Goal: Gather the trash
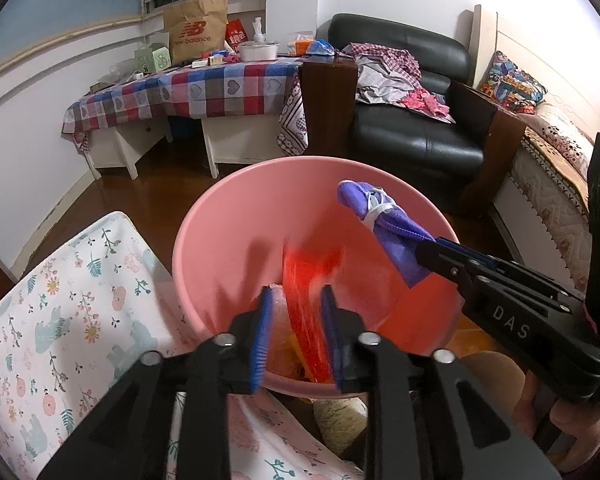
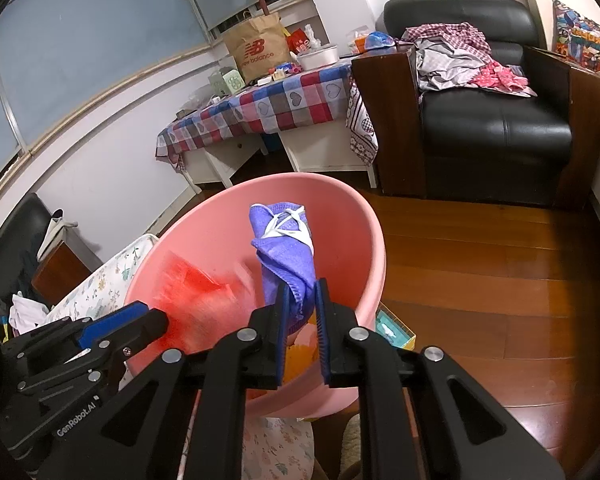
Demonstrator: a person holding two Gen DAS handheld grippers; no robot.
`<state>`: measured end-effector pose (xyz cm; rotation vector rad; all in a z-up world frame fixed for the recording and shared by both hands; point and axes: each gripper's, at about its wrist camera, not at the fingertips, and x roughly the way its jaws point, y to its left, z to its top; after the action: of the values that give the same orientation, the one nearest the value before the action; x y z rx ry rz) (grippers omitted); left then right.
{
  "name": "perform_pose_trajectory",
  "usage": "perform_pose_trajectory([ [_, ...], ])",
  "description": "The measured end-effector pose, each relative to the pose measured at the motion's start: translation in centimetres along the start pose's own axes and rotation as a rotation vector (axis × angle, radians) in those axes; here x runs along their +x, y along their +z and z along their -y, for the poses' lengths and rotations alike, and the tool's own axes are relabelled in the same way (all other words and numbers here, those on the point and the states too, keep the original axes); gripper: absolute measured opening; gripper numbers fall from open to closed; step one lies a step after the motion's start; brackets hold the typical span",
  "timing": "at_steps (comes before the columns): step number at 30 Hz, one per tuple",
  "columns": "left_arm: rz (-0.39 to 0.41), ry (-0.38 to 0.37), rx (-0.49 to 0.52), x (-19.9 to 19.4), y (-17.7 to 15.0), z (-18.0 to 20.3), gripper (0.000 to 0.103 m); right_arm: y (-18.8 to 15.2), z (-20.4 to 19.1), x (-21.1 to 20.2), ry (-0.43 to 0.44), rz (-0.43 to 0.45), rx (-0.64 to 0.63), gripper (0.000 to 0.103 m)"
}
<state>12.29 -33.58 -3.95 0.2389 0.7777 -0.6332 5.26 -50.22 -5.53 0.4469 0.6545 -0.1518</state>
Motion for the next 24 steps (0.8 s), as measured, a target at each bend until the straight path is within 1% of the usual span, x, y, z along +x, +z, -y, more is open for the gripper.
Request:
perform_pose_trajectory([
  [1,0.002,0.005,0.001,-0.1,0.0,0.0,0.031,0.0,0.0,0.0,-0.001,0.000,0.000,0.014],
  [7,0.002,0.005,0.006,-0.3,-0.1,0.0,0.037,0.0,0.1,0.0,-0.001,0.000,-0.003,0.016],
  [15,0.001,0.005,0.006,-0.3,-0.1,0.0,0.042,0.1,-0.6,0.2,-0.001,-0.009,-0.014,0.017],
  [17,-0.002,0.006,0.005,-0.4,0.0,-0.1,0.043,0.2,-0.7,0.1,0.005,-0.010,-0.017,0.020],
  [19,-0.003,0.007,0.002,-0.4,-0.1,-0.2,0.043,0.1,-1.0,0.2,0.013,-0.011,-0.021,0.026],
  [24,-0.002,0.007,0.001,-0.6,-0.1,-0.5,0.047,0.1,-1.5,0.1,0.019,-0.008,-0.043,0.034],
])
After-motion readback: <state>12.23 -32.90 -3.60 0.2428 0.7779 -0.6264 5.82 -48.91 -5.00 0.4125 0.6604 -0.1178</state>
